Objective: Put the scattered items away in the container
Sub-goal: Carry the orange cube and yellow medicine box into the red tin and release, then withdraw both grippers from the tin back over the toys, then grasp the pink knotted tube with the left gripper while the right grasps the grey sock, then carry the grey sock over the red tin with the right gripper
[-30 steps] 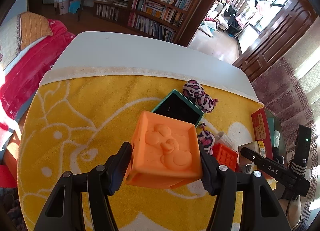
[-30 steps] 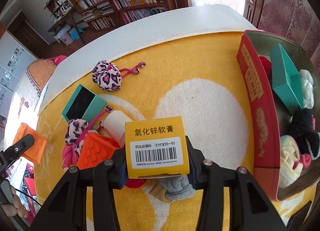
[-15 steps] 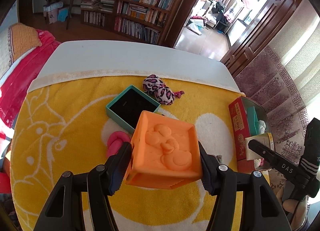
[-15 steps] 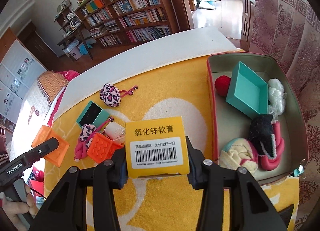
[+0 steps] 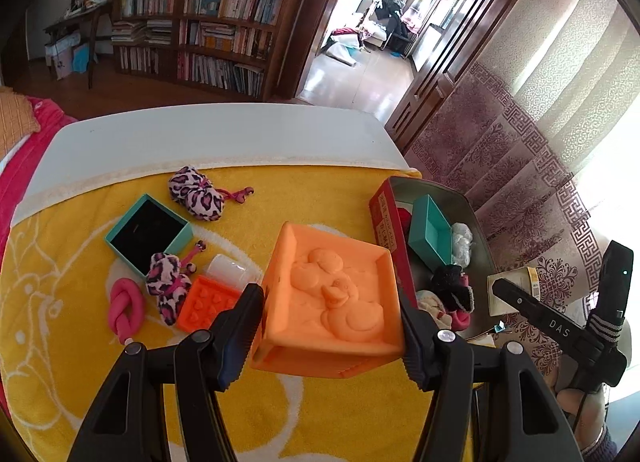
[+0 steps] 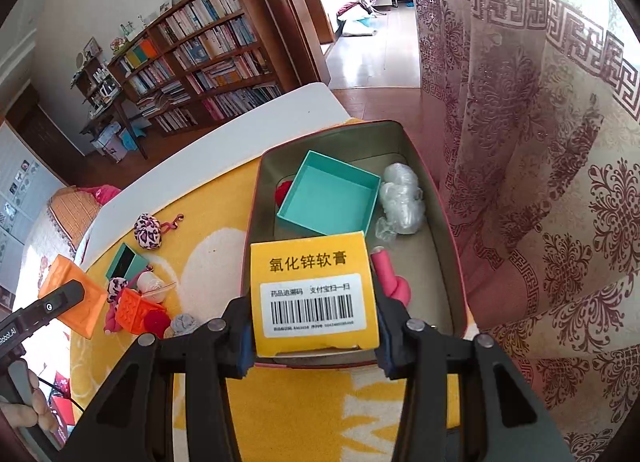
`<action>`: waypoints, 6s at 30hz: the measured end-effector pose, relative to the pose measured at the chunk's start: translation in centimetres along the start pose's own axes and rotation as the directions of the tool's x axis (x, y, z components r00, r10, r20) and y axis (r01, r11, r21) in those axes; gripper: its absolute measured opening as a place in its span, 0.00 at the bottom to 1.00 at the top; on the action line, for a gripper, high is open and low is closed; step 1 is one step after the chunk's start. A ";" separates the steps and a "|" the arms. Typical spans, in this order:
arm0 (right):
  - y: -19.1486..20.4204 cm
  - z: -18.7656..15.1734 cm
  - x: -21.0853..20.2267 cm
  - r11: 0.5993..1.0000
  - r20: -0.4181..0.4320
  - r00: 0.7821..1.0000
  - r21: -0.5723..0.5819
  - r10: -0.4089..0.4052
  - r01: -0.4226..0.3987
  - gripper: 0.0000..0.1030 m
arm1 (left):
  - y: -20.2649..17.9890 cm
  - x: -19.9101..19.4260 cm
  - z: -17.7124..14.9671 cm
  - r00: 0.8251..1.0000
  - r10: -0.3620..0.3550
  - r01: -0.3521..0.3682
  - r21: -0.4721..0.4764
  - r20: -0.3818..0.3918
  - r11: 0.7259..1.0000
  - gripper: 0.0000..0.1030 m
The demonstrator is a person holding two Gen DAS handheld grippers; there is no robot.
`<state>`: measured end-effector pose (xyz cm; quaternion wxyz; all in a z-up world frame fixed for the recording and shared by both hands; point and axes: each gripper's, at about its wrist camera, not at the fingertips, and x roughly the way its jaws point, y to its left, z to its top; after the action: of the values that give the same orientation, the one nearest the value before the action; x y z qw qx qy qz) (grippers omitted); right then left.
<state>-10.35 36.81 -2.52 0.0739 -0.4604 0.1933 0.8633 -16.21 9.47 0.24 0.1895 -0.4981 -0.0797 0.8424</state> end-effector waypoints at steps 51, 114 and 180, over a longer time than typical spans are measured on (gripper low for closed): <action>-1.4 2.2 0.7 0.999 0.025 0.999 0.034 0.034 -0.035 0.74 | -1.3 1.5 0.7 1.000 0.011 -0.015 -0.141 -0.026 0.990 0.86; 15.4 -7.1 7.1 0.988 -0.201 0.979 -0.141 0.038 -0.067 0.74 | 20.5 3.1 -5.1 0.968 0.105 -0.164 -0.260 -0.226 0.952 0.86; 15.4 -7.4 9.2 0.959 -0.241 0.969 -0.256 0.057 -0.120 0.54 | 18.6 0.7 -5.1 0.979 0.168 -0.189 -0.208 -0.114 0.960 0.48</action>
<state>-14.60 19.30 -9.67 -0.0509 -0.5544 0.1024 0.8243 -16.55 -7.58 -8.83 0.0604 -0.5606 -0.1171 0.8175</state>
